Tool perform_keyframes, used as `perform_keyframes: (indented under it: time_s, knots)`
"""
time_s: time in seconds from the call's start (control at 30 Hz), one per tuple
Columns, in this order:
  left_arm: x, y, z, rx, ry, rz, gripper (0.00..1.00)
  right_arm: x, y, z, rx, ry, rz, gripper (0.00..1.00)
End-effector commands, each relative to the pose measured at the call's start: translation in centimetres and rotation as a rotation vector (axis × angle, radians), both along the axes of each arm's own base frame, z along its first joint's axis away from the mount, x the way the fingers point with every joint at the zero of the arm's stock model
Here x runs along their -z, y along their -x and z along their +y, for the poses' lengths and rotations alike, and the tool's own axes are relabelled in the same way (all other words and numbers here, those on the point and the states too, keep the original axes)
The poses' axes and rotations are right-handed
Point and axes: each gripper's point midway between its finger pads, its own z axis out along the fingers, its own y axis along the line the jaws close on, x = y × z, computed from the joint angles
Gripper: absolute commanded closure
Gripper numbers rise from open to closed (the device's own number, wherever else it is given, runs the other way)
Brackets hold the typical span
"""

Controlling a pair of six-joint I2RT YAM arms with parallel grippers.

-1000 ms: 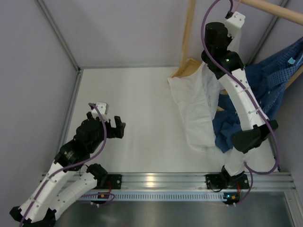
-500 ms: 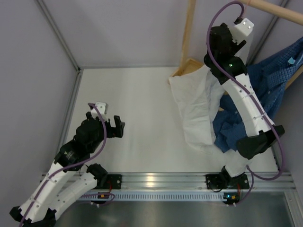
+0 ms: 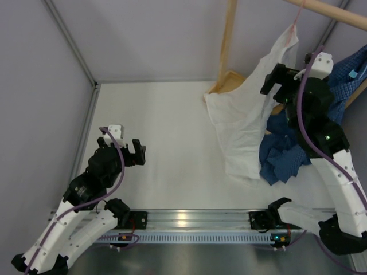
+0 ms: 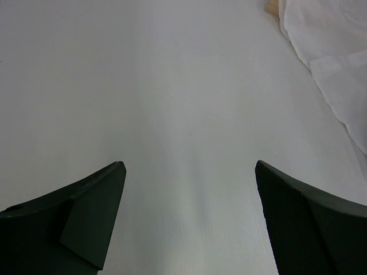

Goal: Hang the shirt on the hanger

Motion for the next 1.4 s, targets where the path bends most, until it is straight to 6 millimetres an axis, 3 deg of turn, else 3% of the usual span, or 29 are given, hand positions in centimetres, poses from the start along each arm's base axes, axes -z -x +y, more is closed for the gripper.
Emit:
perform_keyframes:
  time_s: [0.0,0.13,0.23,0.43,0.6,0.87,1.37]
  knots:
    - [-1.9,-0.4,1.7,-0.101,0.031,-0.077,0.02,0.8,4.1,1.3,-0.229,0.149,0.021,0.01]
    - [-3.1,0.0,4.2,-0.214,0.045,-0.128,0.02,4.4,9.7,-0.6,-0.276,0.158,0.056,0.01]
    - [-3.7,0.4,5.6,-0.266,0.055,-0.162,0.02,7.1,12.5,-1.6,-0.285,0.146,0.083,0.0]
    - [-4.0,0.6,7.5,-0.355,0.043,-0.182,0.02,11.5,15.3,-3.5,-0.252,0.16,0.158,0.0]
    - [-3.9,0.5,8.1,-0.388,0.047,-0.179,0.02,12.7,16.2,-4.9,-0.208,0.191,0.163,0.0]
    - [-3.0,-0.1,6.3,-0.287,0.038,-0.154,0.02,14.1,17.2,-6.1,-0.179,0.229,0.183,0.01]
    - [-2.7,-0.4,6.0,-0.273,0.036,-0.14,0.02,13.8,17.6,-6.4,-0.17,0.22,0.163,0.01]
